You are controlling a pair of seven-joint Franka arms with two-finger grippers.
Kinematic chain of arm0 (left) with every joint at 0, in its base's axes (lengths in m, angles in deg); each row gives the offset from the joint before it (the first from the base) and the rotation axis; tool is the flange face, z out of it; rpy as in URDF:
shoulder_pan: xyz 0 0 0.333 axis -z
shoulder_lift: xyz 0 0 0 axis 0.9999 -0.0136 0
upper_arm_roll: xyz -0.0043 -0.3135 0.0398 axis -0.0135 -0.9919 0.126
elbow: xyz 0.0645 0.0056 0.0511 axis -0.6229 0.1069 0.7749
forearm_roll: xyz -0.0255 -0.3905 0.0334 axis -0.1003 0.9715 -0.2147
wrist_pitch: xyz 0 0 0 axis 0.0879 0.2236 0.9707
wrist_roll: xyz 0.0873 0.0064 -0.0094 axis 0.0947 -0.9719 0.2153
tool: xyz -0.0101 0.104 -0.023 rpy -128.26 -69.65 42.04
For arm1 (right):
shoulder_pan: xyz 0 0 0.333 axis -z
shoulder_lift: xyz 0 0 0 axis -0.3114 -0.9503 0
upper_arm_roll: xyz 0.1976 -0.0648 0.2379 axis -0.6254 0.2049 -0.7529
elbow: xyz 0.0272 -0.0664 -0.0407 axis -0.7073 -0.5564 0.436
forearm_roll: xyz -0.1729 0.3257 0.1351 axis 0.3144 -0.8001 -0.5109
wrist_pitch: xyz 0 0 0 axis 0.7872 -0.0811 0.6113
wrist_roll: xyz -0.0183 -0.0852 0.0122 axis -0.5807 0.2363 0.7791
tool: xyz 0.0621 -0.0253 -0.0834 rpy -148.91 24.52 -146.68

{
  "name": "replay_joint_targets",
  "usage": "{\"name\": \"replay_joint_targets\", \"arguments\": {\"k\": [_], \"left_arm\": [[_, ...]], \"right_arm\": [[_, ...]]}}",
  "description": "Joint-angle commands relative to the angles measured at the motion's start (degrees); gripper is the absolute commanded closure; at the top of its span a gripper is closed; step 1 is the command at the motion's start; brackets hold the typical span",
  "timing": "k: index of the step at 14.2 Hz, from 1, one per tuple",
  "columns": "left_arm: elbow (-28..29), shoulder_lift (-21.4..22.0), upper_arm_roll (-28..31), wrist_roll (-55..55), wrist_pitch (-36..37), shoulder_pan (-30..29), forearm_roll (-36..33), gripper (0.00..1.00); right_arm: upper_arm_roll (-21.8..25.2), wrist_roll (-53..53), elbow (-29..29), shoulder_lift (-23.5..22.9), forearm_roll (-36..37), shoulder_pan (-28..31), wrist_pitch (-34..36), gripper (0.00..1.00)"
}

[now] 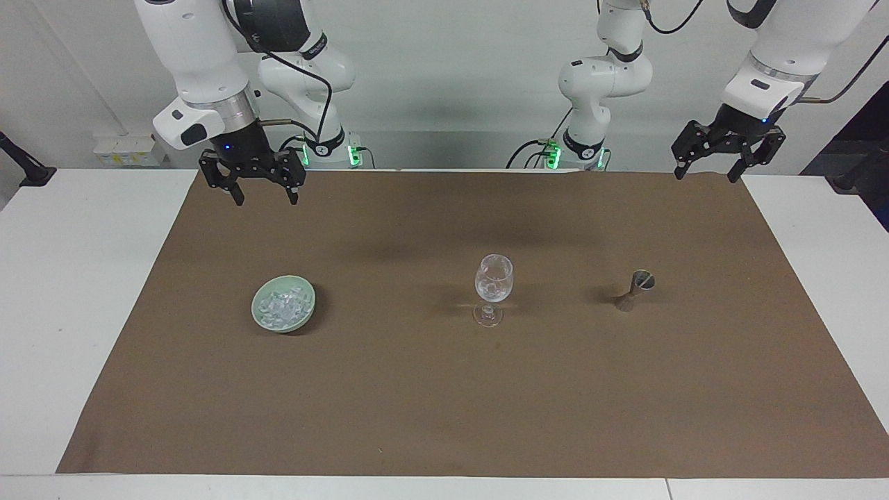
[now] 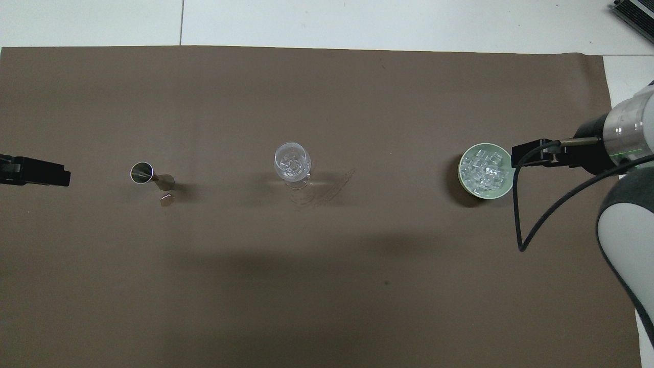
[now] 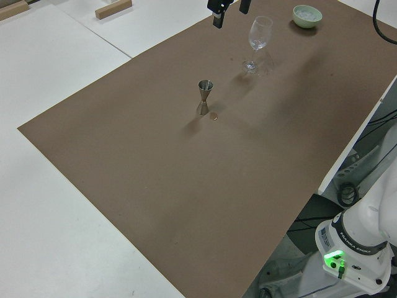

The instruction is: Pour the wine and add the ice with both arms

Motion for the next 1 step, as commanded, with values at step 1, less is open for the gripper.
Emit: {"name": "replay_joint_targets", "arguments": {"k": [1], "left_arm": [[-0.39,0.45,0.01,0.01,1.07,-0.13,-0.58,0.00]], "right_arm": [[-0.14,2.07,-0.02,0.63,-1.12,0.78,1.25,0.00]]}}
